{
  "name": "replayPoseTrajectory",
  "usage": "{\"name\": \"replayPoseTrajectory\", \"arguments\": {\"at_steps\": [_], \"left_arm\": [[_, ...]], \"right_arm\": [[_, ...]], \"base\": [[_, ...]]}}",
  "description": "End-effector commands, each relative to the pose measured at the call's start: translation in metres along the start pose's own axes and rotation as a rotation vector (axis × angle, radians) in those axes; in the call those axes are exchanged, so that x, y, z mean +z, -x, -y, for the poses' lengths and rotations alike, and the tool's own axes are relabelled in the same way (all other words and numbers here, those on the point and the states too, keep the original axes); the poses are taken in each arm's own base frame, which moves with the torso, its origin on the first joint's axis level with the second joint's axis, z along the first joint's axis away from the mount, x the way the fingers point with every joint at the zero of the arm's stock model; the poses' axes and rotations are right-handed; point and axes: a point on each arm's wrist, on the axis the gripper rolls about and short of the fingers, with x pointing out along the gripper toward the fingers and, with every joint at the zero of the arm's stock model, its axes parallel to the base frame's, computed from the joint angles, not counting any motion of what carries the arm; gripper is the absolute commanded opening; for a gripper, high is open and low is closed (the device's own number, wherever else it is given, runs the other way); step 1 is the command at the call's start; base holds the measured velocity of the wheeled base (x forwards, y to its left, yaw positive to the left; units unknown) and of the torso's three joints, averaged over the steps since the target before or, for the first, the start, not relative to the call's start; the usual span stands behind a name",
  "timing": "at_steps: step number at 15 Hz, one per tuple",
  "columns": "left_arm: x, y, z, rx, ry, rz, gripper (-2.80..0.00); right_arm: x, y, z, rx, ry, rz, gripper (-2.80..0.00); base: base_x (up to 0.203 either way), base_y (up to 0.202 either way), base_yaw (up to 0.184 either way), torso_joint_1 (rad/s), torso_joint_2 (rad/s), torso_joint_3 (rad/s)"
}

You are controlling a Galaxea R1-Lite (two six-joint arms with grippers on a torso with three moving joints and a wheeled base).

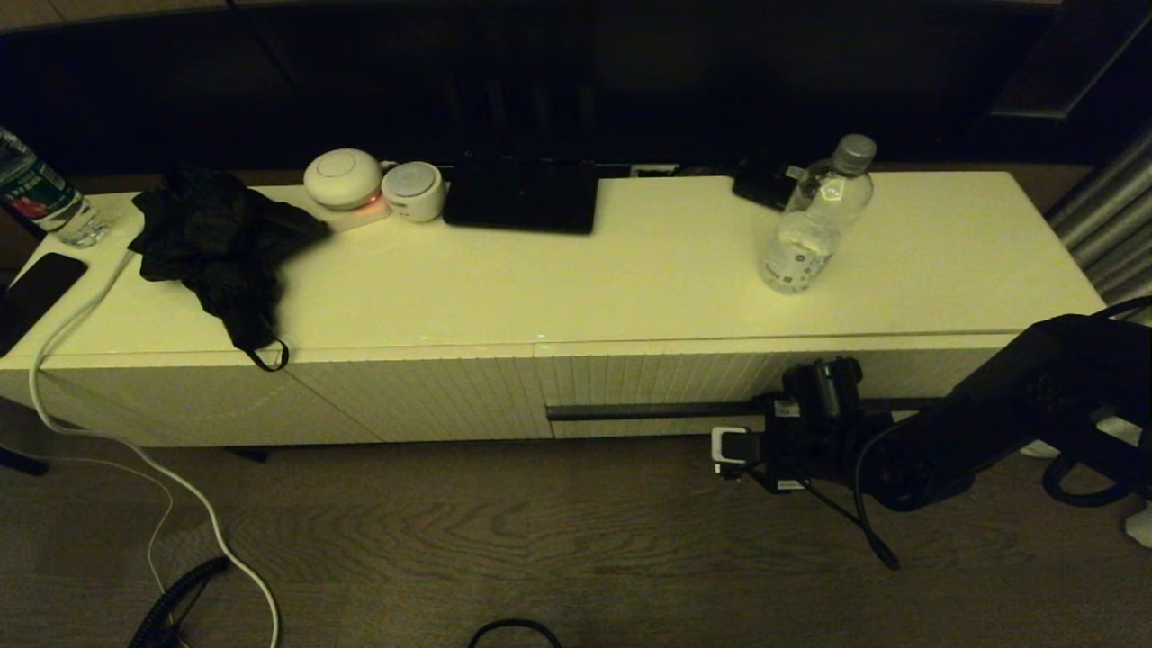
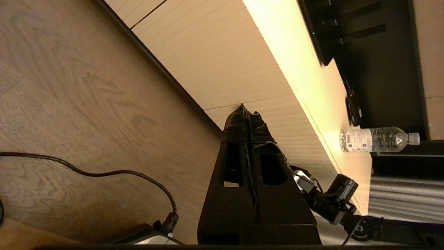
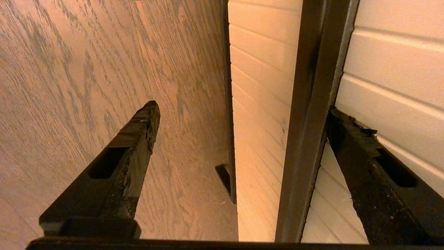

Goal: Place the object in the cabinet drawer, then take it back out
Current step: Open the drawer

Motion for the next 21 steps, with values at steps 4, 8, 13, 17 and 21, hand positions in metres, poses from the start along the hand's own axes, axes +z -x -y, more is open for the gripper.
{"name": "replayPoseTrajectory", "arguments": {"at_steps": [4,8,13,17,21], "left_arm": [[0.000,0.000,0.000,-0.001,0.006,0.002,-2.80],[0.000,0.000,0.000,-0.001,0.006,0.002,-2.80],[0.000,0.000,0.000,-0.001,0.006,0.002,-2.80],[0.000,0.000,0.000,-0.001,0.006,0.002,-2.80],[0.000,0.000,0.000,-0.001,0.006,0.002,-2.80]], "right_arm": [[-0.004,-0.006,0.002,-0.013,-0.002,-0.005,0.00],[-0.007,0.002,-0.008,0.025,0.002,-0.012,0.00],[-0.011,0.012,-0.021,0.079,0.007,-0.026,0.00],[-0.012,0.021,-0.034,0.125,-0.028,-0.034,0.00],[-0.015,0.029,-0.047,0.173,-0.045,-0.045,0.00]], "base": [[0.000,0.000,0.000,0.000,0.00,0.000],[0.000,0.000,0.000,0.000,0.00,0.000],[0.000,0.000,0.000,0.000,0.00,0.000],[0.000,0.000,0.000,0.000,0.00,0.000],[0.000,0.000,0.000,0.000,0.00,0.000]]}}
